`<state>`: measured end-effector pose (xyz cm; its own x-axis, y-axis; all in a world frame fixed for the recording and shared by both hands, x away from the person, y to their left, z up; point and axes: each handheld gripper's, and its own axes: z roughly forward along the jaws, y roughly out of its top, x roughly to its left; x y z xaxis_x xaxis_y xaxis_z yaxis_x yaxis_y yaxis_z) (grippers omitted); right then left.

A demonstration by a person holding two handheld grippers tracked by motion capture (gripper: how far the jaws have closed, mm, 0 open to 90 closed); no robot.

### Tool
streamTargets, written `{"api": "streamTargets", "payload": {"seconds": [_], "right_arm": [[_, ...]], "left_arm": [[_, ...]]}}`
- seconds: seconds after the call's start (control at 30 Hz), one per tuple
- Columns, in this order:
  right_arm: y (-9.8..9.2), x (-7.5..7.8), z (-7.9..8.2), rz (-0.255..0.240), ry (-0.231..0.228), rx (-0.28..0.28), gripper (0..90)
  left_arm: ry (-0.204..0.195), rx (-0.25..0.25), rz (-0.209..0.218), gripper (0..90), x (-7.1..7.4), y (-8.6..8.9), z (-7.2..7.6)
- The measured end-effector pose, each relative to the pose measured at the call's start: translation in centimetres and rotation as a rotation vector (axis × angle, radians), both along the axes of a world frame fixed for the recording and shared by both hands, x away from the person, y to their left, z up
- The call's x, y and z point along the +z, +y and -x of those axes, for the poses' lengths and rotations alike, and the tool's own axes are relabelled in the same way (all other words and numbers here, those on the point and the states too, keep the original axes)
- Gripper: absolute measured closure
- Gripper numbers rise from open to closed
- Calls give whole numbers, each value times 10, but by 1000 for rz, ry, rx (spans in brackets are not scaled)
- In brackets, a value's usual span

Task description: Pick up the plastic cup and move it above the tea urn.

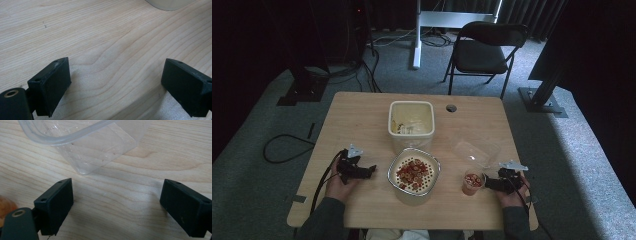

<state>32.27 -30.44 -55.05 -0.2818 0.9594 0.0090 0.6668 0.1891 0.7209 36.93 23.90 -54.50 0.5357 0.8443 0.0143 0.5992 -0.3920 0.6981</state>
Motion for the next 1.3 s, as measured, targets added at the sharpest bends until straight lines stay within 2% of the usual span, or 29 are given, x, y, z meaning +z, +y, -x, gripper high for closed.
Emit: {"api": "streamTargets", "payload": {"seconds": [0.3, 0.43, 0.47, 0.6, 0.67, 0.87, 1.17, 1.3], "right_arm": [[0, 0, 0, 1, -2, 2, 113], [-1, 0, 1, -2, -7, 2, 144], [-1, 0, 1, -2, -8, -1, 160], [-3, 5, 3, -5, -2, -51, 340], [-4, 7, 3, -27, -3, -63, 368], [-4, 23, 8, -33, -52, -92, 440], [-9, 40, 10, -42, -112, -147, 475], [-9, 48, 7, -64, -143, -155, 487]], "left_arm": [[0, 4, 1, 93, 0, 0, 0], [1, 5, 1, 94, 0, 0, 0], [1, 6, 1, 94, 0, -1, 0], [1, 7, 2, 94, 0, -1, 0], [1, 7, 1, 94, 0, -1, 0], [1, 7, 1, 94, 0, -1, 0], [1, 7, 1, 94, 0, -1, 0], [1, 7, 1, 94, 0, -1, 0]]}}
